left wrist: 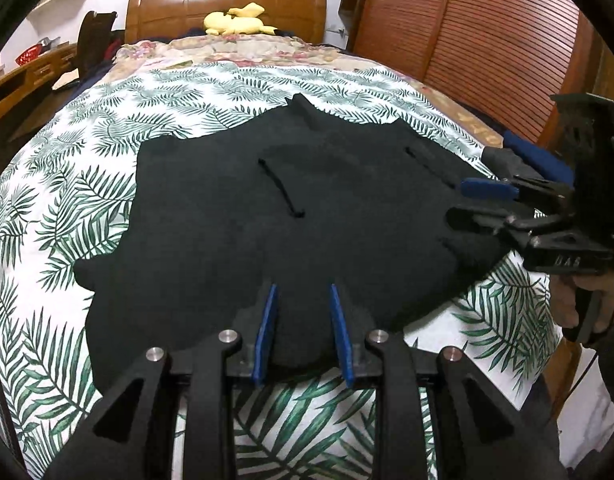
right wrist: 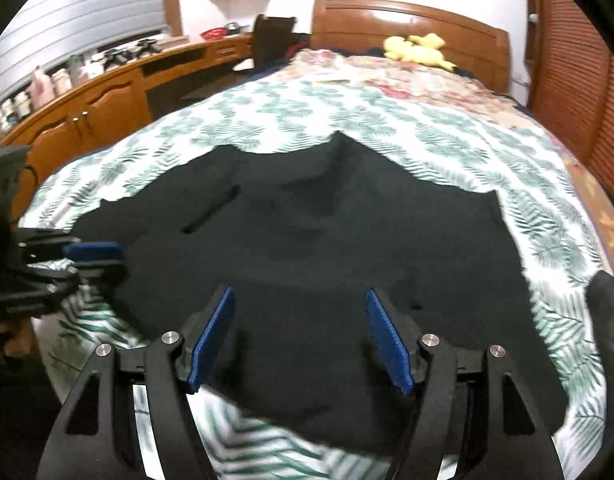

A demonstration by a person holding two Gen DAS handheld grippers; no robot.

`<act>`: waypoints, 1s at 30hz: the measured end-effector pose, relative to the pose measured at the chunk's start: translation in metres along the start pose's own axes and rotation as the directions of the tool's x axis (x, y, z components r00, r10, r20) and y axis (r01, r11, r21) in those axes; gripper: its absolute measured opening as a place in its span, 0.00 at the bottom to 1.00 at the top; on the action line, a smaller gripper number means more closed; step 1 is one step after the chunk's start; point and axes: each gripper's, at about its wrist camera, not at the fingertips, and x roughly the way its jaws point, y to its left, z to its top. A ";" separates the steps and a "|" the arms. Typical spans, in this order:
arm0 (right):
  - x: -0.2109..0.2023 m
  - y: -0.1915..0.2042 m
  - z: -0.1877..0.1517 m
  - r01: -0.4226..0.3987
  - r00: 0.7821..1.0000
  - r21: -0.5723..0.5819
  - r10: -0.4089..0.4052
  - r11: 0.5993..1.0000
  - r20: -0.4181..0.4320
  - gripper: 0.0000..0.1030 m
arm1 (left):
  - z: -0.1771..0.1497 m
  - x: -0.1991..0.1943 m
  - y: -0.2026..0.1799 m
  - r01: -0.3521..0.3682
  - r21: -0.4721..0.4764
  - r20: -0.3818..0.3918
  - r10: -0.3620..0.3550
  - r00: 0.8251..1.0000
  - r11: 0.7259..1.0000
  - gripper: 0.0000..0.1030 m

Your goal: Fold large clothes

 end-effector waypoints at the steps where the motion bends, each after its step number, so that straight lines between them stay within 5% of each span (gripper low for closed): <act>1: 0.007 0.006 -0.001 -0.005 1.000 -0.009 0.005 1.000 -0.015 0.67 | -0.001 0.000 0.000 0.000 0.000 -0.002 0.000 1.000 1.000 0.25; 5: 0.043 0.012 -0.014 0.009 0.992 -0.029 -0.013 1.000 -0.123 0.68 | -0.003 0.001 0.001 0.014 0.001 -0.012 -0.014 1.000 1.000 0.25; 9: 0.050 0.009 -0.021 0.007 0.992 -0.024 -0.010 1.000 -0.122 0.68 | 0.000 -0.003 -0.003 0.010 0.017 0.009 -0.011 1.000 1.000 0.25; 19: -0.022 -0.028 -0.036 0.121 0.992 0.002 -0.121 0.993 -0.028 0.67 | 0.010 -0.014 -0.036 0.051 0.076 0.078 -0.057 0.995 0.996 0.25; 30: -0.065 -0.126 -0.064 0.299 0.954 0.165 -0.297 0.940 -0.033 0.68 | 0.016 0.011 -0.070 0.084 0.124 0.061 -0.092 0.994 0.989 0.26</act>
